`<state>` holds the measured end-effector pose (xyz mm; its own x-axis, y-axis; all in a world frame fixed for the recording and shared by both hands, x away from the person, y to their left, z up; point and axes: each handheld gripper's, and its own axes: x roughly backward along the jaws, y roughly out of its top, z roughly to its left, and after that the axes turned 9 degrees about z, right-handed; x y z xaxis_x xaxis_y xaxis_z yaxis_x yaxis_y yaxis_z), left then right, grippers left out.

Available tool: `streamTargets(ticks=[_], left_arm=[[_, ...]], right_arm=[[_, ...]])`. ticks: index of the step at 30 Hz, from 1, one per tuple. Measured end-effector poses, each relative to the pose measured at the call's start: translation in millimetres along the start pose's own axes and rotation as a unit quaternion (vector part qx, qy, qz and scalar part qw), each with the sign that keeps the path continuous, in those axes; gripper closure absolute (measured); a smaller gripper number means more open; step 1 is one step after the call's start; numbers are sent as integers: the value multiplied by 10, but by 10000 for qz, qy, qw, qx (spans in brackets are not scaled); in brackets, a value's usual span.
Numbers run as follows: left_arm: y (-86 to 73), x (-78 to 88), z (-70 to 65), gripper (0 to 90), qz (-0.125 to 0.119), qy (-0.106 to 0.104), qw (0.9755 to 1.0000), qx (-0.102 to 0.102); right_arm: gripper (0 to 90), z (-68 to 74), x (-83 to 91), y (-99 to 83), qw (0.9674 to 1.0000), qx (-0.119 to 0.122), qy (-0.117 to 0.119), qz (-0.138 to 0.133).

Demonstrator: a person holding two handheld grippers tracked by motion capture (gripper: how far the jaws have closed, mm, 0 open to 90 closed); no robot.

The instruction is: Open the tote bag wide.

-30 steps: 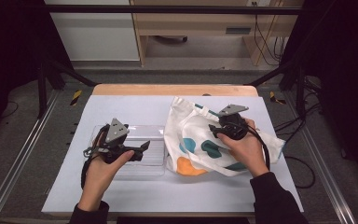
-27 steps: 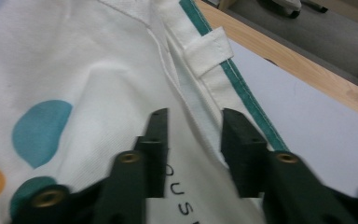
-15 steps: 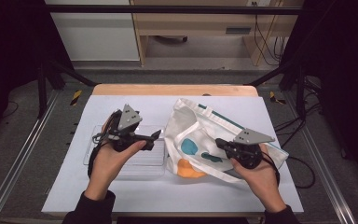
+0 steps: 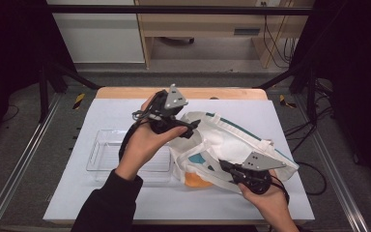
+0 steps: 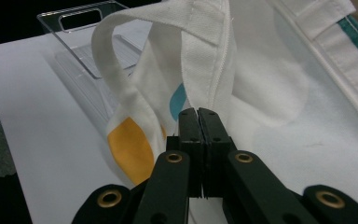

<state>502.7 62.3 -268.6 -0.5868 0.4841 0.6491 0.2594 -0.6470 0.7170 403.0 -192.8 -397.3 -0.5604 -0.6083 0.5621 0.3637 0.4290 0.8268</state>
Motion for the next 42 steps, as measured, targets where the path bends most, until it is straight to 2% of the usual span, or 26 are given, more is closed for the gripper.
streamTargets(ticks=[3, 4, 6, 8, 14, 15, 16, 18, 19, 20, 21, 23, 24, 27, 31, 32, 36, 39, 40, 41, 42], left_arm=[[99, -169, -18, 130, 170, -145, 9996, -153], [138, -273, -27, 169, 274, -213, 9991, -247], [150, -318, -27, 183, 332, -246, 9988, -271], [150, -432, -16, 229, 525, -349, 9972, -397], [128, -537, 16, 312, 744, -449, 9954, -401], [126, -548, 16, 383, 787, -504, 9949, -376], [124, -557, 9, 412, 801, -519, 9947, -379], [123, -556, -6, 550, 873, -503, 9940, -433], [115, -542, -7, 586, 928, -411, 9936, -489], [115, -542, -7, 623, 928, -411, 9936, -489], [91, -532, -2, 673, 1043, -443, 9921, -535], [69, -532, 2, 697, 1019, -454, 9924, -520], [31, -518, 10, 780, 1018, -520, 9923, -470], [3, -496, 12, 847, 944, -543, 9931, -427], [-74, -450, 5, 862, 849, -428, 9948, -355], [-131, -439, 9, 866, 769, -422, 9957, -283], [-220, -408, 18, 870, 650, -410, 9969, -150], [-261, -379, 26, 871, 527, -433, 9976, -104], [-279, -367, 17, 872, 453, -417, 9981, -79], [-279, -367, 17, 872, 453, -417, 9981, -79], [-286, -354, 8, 872, 441, -424, 9981, -90]], right_arm=[[896, 42, -11, -45, 10000, 75, 41, 31], [896, 62, 6, -57, 9999, 128, 59, 48], [896, 65, 11, -60, 9999, 131, 66, 40], [896, 85, 43, -86, 9998, 131, 125, 31], [896, 138, 63, -119, 9995, 263, 176, 94], [895, 154, 56, -121, 9994, 273, 194, 109], [895, 162, 54, -121, 9993, 276, 198, 130], [896, 183, 51, -123, 9992, 304, 220, 154], [895, 195, 53, -124, 9991, 321, 223, 177], [895, 207, 54, -126, 9989, 357, 220, 185], [896, 219, 59, -129, 9989, 373, 223, 197], [896, 233, 65, -133, 9988, 373, 234, 208], [896, 256, 80, -136, 9987, 397, 261, 189], [896, 282, 105, -131, 9985, 415, 285, 209], [896, 354, 111, -126, 9978, 433, 460, 221], [896, 387, 92, -129, 9972, 426, 561, 261], [893, 419, 59, -126, 9963, 519, 594, 348], [857, 391, 42, -124, 9967, 454, 573, 339], [773, 366, 44, -125, 9969, 394, 599, 320], [773, 366, 44, -125, 9969, 394, 599, 320], [685, 356, 58, -126, 9975, 363, 516, 327]])
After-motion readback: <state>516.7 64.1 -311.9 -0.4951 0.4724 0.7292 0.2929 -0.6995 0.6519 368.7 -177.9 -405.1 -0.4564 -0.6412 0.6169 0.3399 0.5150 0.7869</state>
